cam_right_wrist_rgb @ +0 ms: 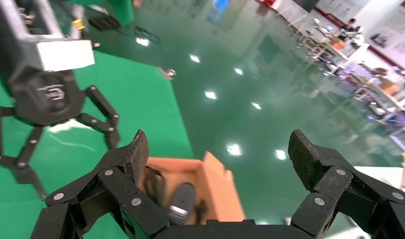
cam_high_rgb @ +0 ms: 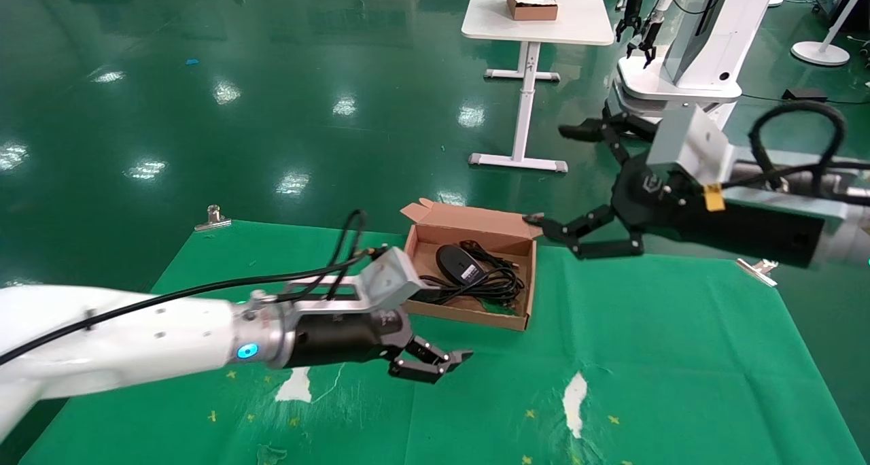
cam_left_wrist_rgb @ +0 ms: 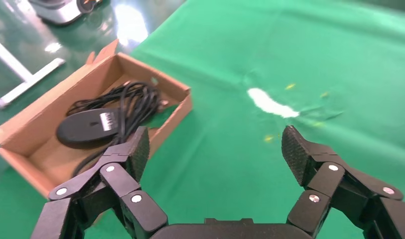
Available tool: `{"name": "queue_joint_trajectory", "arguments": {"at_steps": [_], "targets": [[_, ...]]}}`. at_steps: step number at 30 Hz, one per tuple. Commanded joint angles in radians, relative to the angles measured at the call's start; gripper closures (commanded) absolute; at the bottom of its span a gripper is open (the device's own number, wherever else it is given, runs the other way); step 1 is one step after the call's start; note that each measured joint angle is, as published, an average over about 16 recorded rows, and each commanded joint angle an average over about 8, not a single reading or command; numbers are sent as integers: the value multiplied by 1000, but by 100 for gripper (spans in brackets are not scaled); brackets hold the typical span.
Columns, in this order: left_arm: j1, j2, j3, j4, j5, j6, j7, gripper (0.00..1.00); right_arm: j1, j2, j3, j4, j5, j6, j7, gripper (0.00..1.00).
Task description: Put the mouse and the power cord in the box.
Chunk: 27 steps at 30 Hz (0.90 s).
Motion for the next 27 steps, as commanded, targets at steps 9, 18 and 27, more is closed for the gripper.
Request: {"name": "queue_joint_trajectory", "arguments": {"at_steps": [9,18,27], "targets": [[119,-128,-199,-99,-151,175,25,0,-107,50,46,97,95,-81,108,0],[227,-244,-378,-188,-287,333,47,0,-203,96,87,185,180,-154,205,0],[334,-359,-557,-278,-423,491,69,0,-299,141,129,272,266,-227,302,0]]}}
